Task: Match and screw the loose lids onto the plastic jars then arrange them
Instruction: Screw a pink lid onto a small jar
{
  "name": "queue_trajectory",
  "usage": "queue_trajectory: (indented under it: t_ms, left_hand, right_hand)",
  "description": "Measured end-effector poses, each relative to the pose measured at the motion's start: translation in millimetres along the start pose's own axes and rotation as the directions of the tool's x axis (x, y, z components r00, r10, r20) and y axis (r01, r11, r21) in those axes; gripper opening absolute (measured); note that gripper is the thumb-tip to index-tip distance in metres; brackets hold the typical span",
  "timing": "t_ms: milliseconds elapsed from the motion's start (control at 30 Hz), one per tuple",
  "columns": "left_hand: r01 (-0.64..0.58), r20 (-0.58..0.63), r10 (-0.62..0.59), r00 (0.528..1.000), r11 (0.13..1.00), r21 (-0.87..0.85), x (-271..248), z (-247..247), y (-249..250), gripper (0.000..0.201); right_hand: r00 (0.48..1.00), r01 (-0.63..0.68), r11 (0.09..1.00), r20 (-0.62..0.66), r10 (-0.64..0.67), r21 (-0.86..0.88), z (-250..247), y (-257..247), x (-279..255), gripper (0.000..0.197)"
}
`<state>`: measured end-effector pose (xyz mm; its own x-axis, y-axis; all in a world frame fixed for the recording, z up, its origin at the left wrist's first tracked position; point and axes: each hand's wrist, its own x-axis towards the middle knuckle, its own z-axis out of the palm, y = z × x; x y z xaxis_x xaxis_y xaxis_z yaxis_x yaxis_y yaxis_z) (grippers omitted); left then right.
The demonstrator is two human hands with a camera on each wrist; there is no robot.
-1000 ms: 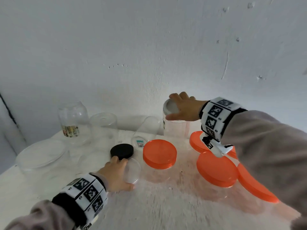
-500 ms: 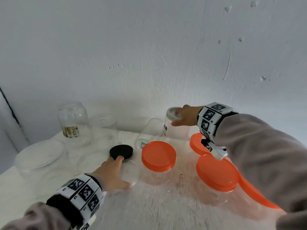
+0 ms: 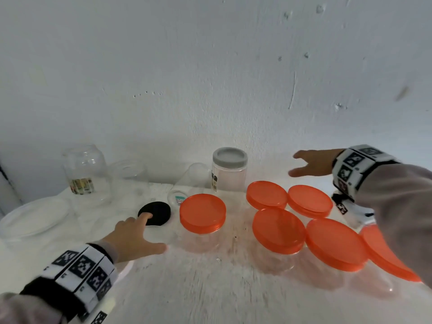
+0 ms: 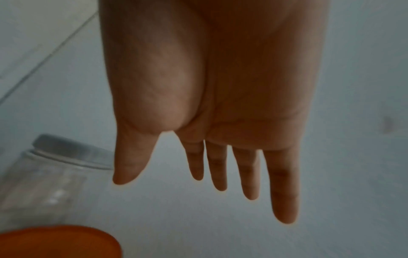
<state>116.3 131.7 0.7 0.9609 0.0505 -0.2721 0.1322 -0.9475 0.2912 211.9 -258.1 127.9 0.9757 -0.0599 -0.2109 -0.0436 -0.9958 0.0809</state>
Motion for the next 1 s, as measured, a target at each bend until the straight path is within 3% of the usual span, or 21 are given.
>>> queue_trajectory:
  t_ms: [133, 300, 433, 567, 667, 833, 1000]
  left_hand:
    - [0.042, -0.038, -0.043, 0.998, 0.999, -0.022, -7, -2, 0, 0.096]
    - [0.067, -0.066, -0.078, 0.995, 0.985, -0.158, -18, -6, 0, 0.099]
    - [0.032, -0.108, -0.066, 0.992, 0.958, -0.285, -31, -8, 6, 0.096]
    - [0.031, -0.106, -0.074, 0.992, 0.931, -0.365, -45, -9, 14, 0.111]
    - [0.019, -0.168, -0.103, 0.980, 0.897, -0.441, -50, -7, 21, 0.112]
    - [-0.020, -0.272, -0.139, 0.952, 0.861, -0.509, -56, -2, 28, 0.105]
    - [-0.048, -0.304, -0.156, 0.940, 0.821, -0.569, -62, 4, 38, 0.116]
  right_hand:
    - [0.989, -0.137, 0.989, 0.049, 0.140, -0.048, 13, 45, -4, 0.078]
    - [0.975, -0.186, 0.974, 0.097, 0.199, -0.132, 23, 69, -8, 0.077]
    - [0.961, -0.208, 0.958, 0.144, 0.238, -0.197, 30, 82, -7, 0.088]
    - [0.940, -0.241, 0.940, 0.180, 0.288, -0.243, 37, 93, -8, 0.103]
    - [0.939, -0.239, 0.947, 0.198, 0.282, -0.215, 41, 97, -9, 0.110]
    - [0.957, -0.224, 0.963, 0.150, 0.246, -0.151, 41, 99, -17, 0.106]
    - [0.973, -0.228, 0.971, 0.017, 0.230, -0.069, 33, 101, -34, 0.103]
